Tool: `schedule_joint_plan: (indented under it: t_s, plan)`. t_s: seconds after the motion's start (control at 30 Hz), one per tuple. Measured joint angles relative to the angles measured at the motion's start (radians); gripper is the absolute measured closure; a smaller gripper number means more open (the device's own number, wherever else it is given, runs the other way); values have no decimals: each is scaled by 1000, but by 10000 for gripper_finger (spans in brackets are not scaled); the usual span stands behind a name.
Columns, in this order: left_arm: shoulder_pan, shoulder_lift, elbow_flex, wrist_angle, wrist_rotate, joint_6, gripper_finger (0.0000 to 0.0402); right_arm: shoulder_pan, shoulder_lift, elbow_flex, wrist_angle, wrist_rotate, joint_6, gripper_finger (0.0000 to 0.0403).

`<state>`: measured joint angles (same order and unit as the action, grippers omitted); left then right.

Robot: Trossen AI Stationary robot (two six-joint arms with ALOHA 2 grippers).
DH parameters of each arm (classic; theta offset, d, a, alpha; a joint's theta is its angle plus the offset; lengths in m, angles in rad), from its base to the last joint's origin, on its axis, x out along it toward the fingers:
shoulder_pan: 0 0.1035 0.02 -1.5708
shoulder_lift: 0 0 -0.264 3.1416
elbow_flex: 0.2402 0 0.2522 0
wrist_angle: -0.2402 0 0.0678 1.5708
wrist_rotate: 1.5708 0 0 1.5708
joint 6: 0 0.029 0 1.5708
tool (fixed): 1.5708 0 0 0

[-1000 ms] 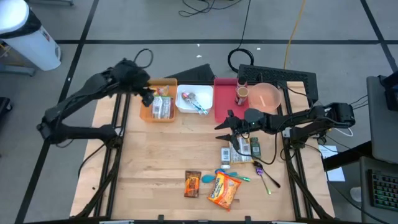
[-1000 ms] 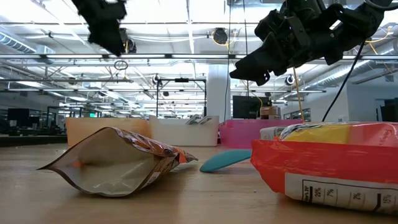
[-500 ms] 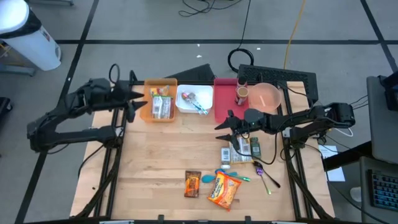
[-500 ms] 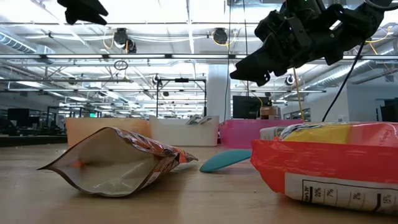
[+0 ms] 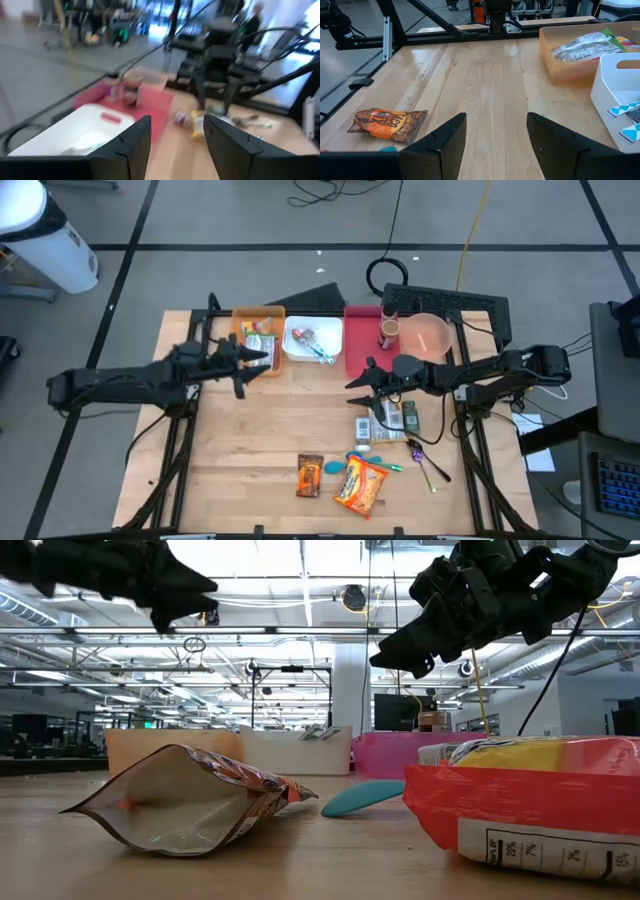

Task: Pick & Place Food Item
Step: Put the black spoon into the white bin

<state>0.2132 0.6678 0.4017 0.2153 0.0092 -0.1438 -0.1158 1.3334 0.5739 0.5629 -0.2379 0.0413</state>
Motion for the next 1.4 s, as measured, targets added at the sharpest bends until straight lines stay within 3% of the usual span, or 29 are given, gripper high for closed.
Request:
schedule_joint_plan:
  t_s: [0.1, 0.23, 0.77, 1.1, 1.4]
  plan:
    - [-22, 60, -82, 250, 17, 6, 215, 0, 0, 0, 0, 0, 0, 202]
    - [-43, 152, -134, 451, 17, -8, 215, 0, 0, 0, -7, 0, 0, 202]
    - [-70, 527, -129, 800, 15, 17, 215, 52, 0, 0, -11, 1, -4, 202]
    - [-79, 673, -24, 844, 28, -69, 215, 94, 0, 0, -7, 1, -27, 202]
    - [-128, 887, 104, 810, 122, 44, 215, 125, 0, 0, 16, 0, -52, 202]
